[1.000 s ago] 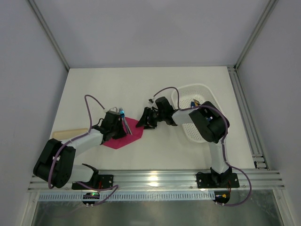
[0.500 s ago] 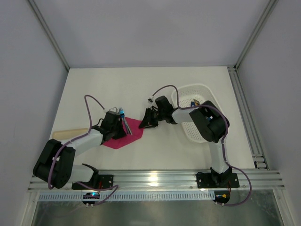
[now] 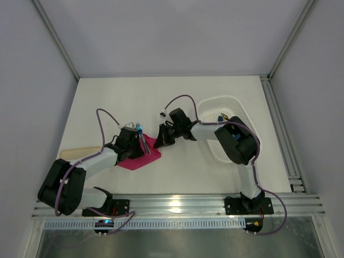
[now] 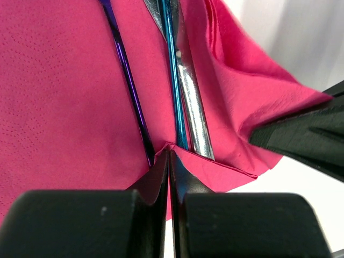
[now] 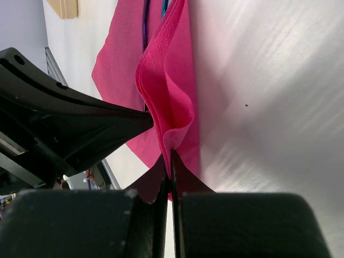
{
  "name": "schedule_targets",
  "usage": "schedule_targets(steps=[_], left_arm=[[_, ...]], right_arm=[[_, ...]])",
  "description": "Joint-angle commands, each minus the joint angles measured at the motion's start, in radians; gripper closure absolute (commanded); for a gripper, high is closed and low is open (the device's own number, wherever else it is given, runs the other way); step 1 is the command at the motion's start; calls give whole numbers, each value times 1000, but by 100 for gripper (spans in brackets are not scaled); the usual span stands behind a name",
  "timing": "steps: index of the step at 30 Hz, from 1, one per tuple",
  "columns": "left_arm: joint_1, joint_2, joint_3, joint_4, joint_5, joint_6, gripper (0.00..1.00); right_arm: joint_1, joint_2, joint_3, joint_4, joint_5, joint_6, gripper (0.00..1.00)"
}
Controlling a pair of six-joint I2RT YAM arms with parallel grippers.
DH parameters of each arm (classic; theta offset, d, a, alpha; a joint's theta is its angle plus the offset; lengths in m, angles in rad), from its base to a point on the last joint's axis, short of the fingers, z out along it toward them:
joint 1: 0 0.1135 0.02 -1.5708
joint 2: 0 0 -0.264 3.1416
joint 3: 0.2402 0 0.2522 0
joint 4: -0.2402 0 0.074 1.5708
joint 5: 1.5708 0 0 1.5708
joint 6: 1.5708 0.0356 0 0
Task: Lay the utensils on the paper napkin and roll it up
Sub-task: Roll the napkin at the center of the board.
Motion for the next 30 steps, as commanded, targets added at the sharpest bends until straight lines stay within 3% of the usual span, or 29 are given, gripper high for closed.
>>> schedule_targets(steps=[1,12,30], left_arm=[[1,-15,-14,19,-4,-7,100],[1,-26,-26,27,-6,-13,100],[1,-51,-48,35,-6,-18,100]], right_arm=[[20,-53,39,-13,-5,-18,96],[47,-58,79,-3,10,76,96],[76,-4,102,178,-10,343,96]])
